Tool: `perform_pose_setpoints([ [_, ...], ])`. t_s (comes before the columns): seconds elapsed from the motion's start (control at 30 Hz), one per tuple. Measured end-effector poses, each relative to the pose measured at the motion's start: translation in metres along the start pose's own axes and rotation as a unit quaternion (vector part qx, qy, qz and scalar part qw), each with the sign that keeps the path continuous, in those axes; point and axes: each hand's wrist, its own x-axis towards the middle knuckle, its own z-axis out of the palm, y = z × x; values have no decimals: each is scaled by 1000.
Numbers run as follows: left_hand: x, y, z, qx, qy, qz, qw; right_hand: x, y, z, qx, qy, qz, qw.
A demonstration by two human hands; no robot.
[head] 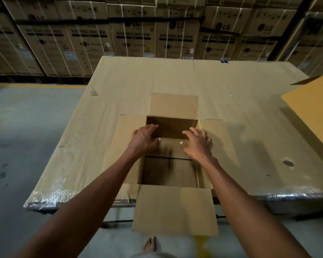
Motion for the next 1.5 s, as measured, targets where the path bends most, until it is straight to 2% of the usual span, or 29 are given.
perform_pose_setpoints([
  [0.13, -45, -9, -10, 21, 39, -39, 998, -41, 27, -15, -3, 36, 0, 999],
  [0.23, -76, -18, -12, 46, 54, -98, 993, -66, 58, -27, 6, 48, 24, 999],
  [0.37, -106, -32, -20, -1, 38, -140, 989, -89, 91, -36, 23, 7, 55, 998],
  [0.5, -123, -32, -31, -142, 51, -152, 977, -102, 104, -42, 106, -11, 71, 992],
  [0.63, -121, -29, -40, -134, 59, -195, 970, -115, 99, -52, 186, -23, 67, 980],
  [0.73, -124, -21, -48, -187, 66, -182, 963, -121, 100, -61, 226, -3, 58, 972],
  [0.87, -129, -18, -65, -143, 120, -117, 975, -114, 96, -82, 260, 56, -12, 964],
  [0.93, -122, -14, -76, -142, 112, -87, 980, -107, 85, -95, 259, 44, -34, 964],
  [1.0, -114, -3, -86, -130, 73, -69, 986, -103, 66, -102, 212, 32, -47, 976],
  [1.07, -110, 9, -85, -104, 39, -63, 992, -100, 48, -100, 153, 11, -44, 987],
  [1.13, -108, 13, -76, -69, 42, -59, 995, -99, 33, -97, 111, -6, -43, 993],
  [1.27, -109, 11, -75, -61, 40, -62, 995, -94, 25, -96, 88, -14, -35, 995],
  [1.5, -108, 27, -66, -37, 93, -58, 993, -102, 31, -91, 93, 66, 31, 993],
])
